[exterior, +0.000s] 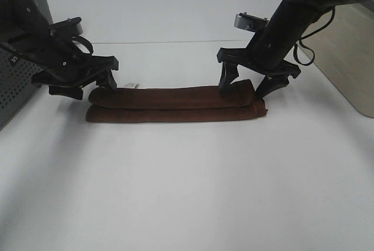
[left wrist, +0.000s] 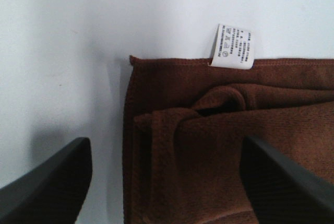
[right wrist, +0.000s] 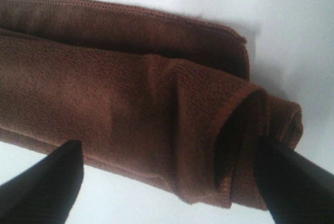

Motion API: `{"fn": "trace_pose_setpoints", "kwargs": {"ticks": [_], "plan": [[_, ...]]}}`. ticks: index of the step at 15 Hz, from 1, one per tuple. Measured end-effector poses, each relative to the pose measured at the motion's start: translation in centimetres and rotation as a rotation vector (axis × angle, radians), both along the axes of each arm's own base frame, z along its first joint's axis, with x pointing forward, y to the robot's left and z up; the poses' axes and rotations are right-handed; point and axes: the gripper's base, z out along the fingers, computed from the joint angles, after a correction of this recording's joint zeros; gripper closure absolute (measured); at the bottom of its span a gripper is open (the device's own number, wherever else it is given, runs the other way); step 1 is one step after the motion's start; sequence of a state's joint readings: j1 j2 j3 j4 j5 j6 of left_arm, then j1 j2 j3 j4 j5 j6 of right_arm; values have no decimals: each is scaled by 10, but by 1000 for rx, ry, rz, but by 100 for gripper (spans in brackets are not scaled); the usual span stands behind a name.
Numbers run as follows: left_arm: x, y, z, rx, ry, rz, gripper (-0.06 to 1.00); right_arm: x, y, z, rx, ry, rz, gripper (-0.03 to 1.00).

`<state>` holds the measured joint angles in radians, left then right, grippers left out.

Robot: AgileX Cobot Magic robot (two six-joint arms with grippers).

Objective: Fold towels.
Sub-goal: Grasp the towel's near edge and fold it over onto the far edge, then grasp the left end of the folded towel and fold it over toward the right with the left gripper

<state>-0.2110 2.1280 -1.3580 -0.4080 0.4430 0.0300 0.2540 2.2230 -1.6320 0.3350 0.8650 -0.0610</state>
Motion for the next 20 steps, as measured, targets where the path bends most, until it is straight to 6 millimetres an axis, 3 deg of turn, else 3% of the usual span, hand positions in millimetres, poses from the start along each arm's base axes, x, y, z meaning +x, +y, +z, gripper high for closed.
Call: {"fn": "trace_pose_setpoints", "kwargs": {"ticks": [4, 7, 10, 12, 15, 17, 20], "plan": [[-1, 0, -2, 8, 11, -14, 17, -5, -3, 1, -43, 55, 42, 9], [2, -3, -17, -6, 69, -11, 17, -5, -4, 3, -49, 54, 46, 9], [11, -8, -22, -43, 98, -2, 25, -5, -4, 4, -48, 52, 46, 9], [13, -9, -25, -51, 117, -3, 39, -5, -4, 4, -50, 51, 47, 9], [12, -10, -26, -55, 140, 9, 89, -5, -7, 23, -64, -12, 55, 9], [12, -7, -22, -33, 143, -10, 90, -7, -8, 45, -65, -66, 58, 9], [10, 8, 7, 18, 121, -16, 90, -10, -9, 58, -59, -84, 60, 9]]}}
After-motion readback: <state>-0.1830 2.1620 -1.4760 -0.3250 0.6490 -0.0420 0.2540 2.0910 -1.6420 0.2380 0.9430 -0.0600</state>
